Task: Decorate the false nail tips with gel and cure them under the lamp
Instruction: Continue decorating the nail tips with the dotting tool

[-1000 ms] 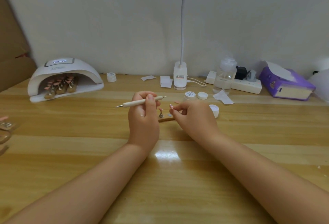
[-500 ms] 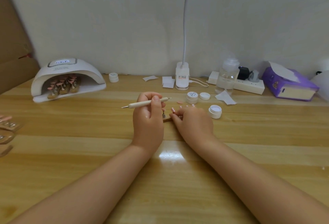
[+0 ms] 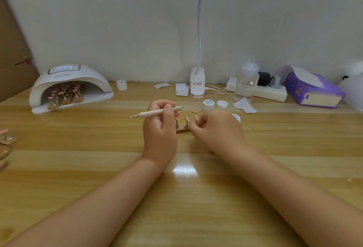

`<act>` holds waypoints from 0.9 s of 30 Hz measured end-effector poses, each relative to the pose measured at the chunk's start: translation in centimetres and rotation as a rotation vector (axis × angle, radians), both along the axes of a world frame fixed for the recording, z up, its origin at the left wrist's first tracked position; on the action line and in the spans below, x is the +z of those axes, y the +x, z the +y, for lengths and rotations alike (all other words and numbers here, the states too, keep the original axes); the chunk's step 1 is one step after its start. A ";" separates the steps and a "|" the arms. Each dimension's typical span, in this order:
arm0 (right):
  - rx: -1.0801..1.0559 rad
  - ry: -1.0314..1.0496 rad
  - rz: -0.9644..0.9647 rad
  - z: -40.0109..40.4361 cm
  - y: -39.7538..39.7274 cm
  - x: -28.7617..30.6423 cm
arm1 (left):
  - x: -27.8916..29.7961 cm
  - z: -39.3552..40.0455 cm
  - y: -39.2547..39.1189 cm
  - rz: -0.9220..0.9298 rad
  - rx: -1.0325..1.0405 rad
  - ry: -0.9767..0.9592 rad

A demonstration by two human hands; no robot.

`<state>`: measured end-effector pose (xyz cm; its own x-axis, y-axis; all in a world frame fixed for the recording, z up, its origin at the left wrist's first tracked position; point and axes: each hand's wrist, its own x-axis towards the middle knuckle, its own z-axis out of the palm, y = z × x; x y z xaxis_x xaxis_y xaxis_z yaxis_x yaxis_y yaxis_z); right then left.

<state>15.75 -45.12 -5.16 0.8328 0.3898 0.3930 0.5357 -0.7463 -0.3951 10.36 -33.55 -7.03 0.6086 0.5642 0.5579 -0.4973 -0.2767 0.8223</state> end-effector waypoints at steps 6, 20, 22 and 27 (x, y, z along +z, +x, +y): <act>-0.146 0.199 -0.065 -4.9 2.8 1.1 | 0.0 0.0 -0.1 0.012 -0.011 -0.002; -0.241 -0.108 0.132 -8.2 5.9 -1.6 | 0.1 -0.1 -0.2 0.050 -0.012 0.037; -0.223 -0.081 0.113 -8.0 5.9 -1.6 | 0.1 -0.2 -0.3 0.056 -0.018 0.063; -0.187 0.071 -0.009 -7.9 5.6 -1.6 | 0.1 -0.8 -0.6 0.078 -0.065 0.159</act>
<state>21.32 -52.98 -6.73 0.8846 0.1997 0.4215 0.3939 -0.8037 -0.4459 9.79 -34.32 -6.90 0.6860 0.4307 0.5865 -0.4545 -0.3758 0.8076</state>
